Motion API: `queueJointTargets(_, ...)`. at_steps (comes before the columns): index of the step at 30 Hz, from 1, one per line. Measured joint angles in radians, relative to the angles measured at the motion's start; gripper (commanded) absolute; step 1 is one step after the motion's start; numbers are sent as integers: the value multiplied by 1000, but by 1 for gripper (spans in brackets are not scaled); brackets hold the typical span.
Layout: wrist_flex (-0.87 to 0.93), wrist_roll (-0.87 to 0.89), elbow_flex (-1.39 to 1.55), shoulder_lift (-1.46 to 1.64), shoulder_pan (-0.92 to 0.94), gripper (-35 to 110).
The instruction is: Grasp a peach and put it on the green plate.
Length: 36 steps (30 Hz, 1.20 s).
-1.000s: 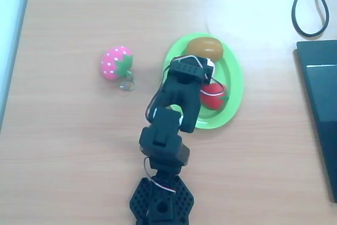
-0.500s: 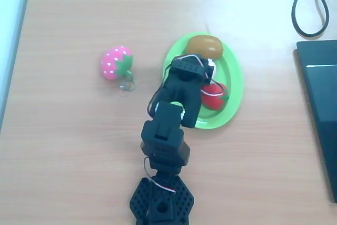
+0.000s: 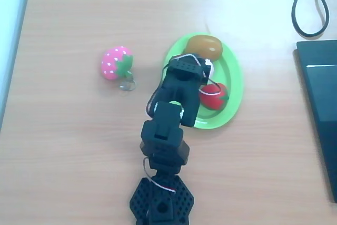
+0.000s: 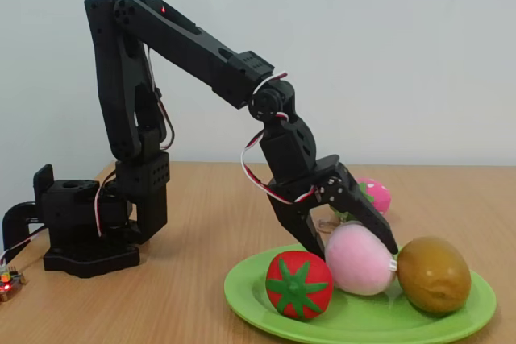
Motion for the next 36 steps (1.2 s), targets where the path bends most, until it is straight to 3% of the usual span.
queueJointTargets(22,5,17,40,115,-64,43)
queueJointTargets(36,120,51,129,327,-150,42)
